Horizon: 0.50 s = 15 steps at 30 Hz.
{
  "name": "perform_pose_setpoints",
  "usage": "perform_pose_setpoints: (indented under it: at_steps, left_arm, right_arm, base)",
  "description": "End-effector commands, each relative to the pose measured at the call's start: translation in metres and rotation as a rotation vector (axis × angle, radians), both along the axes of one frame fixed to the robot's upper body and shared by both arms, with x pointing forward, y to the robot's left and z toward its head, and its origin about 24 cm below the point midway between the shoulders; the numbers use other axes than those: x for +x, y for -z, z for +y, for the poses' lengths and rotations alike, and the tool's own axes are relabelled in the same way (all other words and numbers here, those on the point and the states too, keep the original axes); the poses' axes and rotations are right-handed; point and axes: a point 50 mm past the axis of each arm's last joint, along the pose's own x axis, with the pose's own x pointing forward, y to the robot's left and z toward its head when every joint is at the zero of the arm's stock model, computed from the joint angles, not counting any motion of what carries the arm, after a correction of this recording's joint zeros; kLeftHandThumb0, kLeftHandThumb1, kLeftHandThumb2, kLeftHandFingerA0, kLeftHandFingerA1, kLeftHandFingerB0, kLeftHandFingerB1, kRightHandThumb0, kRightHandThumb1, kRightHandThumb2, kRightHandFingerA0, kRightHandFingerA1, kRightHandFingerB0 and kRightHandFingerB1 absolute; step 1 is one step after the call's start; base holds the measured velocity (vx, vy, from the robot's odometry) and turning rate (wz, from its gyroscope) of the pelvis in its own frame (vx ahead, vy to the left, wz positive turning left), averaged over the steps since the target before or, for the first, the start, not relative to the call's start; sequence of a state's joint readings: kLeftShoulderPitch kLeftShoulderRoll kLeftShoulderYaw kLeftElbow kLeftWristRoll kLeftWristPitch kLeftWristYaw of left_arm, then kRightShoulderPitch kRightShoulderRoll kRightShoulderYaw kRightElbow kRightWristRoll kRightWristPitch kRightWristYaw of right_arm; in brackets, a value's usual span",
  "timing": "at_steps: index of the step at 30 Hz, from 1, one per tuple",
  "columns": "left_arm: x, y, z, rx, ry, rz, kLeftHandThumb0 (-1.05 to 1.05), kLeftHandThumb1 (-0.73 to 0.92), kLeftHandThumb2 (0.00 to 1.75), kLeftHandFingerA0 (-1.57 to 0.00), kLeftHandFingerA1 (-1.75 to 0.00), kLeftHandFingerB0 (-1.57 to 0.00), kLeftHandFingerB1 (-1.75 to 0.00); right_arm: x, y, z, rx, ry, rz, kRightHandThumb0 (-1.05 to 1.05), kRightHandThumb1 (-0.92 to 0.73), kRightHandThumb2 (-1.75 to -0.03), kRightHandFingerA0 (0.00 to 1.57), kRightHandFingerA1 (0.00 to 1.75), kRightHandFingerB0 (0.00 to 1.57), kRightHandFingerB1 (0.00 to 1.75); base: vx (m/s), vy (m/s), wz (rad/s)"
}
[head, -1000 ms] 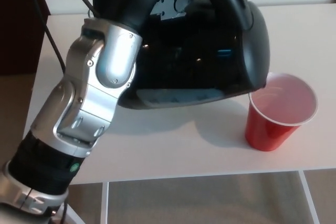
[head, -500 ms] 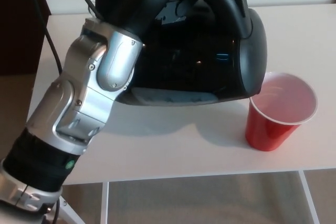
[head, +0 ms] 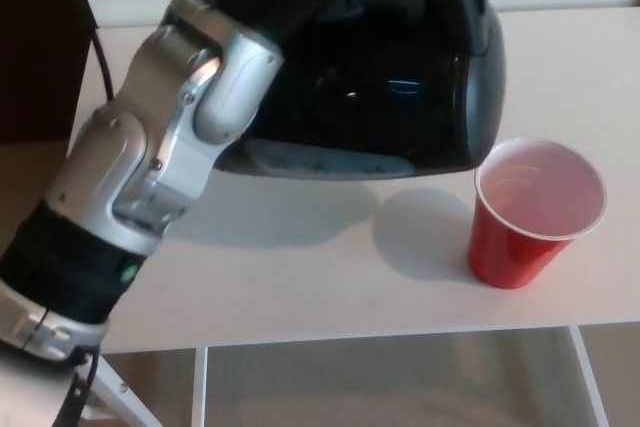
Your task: The robot walk towards a table in front and uses its left hand to pick up the pot from the base and pour water to the cup on the right hand side
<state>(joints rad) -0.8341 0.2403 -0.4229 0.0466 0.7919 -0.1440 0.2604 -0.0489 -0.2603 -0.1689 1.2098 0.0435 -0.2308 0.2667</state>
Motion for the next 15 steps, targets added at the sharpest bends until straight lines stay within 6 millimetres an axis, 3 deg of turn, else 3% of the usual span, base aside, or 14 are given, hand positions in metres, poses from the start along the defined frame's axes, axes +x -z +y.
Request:
perform_pose_setpoints:
  at_steps: [1,3,4,5,6,8,10,15]
  left_arm:
    - [-0.008,-0.022,-0.013,0.02,0.073,-0.174,-0.3,0.51,0.58,-1.05,-1.6,-0.81,-0.5]
    - [-0.007,-0.026,-0.016,0.029,0.079,-0.197,-0.32,0.52,0.56,-1.08,-1.56,-0.82,-0.48]
    - [-0.007,-0.027,-0.019,0.03,0.084,-0.205,-0.29,0.54,0.6,-1.04,-1.63,-0.86,-0.72]
    - [-0.007,-0.029,-0.021,0.029,0.091,-0.213,-0.29,0.54,0.6,-1.04,-1.63,-0.86,-0.72]
    - [-0.007,-0.031,-0.025,0.027,0.104,-0.225,-0.2,0.61,0.59,-0.96,-1.74,-0.78,-1.16]
    - [-0.007,-0.032,-0.03,0.024,0.126,-0.235,-0.2,0.63,0.6,-0.96,-1.74,-0.79,-1.14]
    - [-0.008,-0.033,-0.033,0.024,0.134,-0.248,-0.32,0.56,0.63,-1.06,-1.65,-0.9,-0.55]
    - [-0.009,-0.034,-0.036,0.027,0.147,-0.257,-0.34,0.54,0.6,-1.1,-1.6,-0.89,-0.53]
  right_arm:
    - [0.0,-0.003,-0.006,-0.026,-0.01,0.003,-0.62,-0.28,-0.67,1.02,0.76,0.76,0.7]
    - [0.001,-0.003,-0.006,-0.026,-0.012,0.001,-0.6,-0.27,-0.67,1.02,0.77,0.76,0.71]
    - [0.002,-0.003,-0.006,-0.027,-0.014,0.001,-0.61,-0.27,-0.67,1.01,0.77,0.75,0.71]
    - [0.002,-0.004,-0.006,-0.029,-0.016,0.0,-0.61,-0.27,-0.67,1.01,0.77,0.75,0.71]
    - [0.001,-0.004,-0.006,-0.038,-0.025,0.003,-0.67,-0.15,-0.82,1.01,0.83,0.69,0.73]
    - [0.001,-0.004,-0.006,-0.043,-0.032,0.007,-0.67,-0.15,-0.82,1.0,0.83,0.68,0.72]
    - [0.003,-0.003,-0.006,-0.042,-0.027,0.011,-0.63,-0.16,-0.83,1.0,0.84,0.67,0.73]
    - [0.004,-0.004,-0.006,-0.041,-0.025,0.013,-0.61,-0.15,-0.81,0.99,0.84,0.66,0.73]
  base:
    - [0.0,0.0,0.0]
    - [0.0,0.0,0.0]
    - [0.0,0.0,0.0]
    - [0.0,0.0,0.0]
    - [0.0,0.0,0.0]
    - [0.0,0.0,0.0]
    - [0.0,0.0,0.0]
    - [0.0,0.0,0.0]
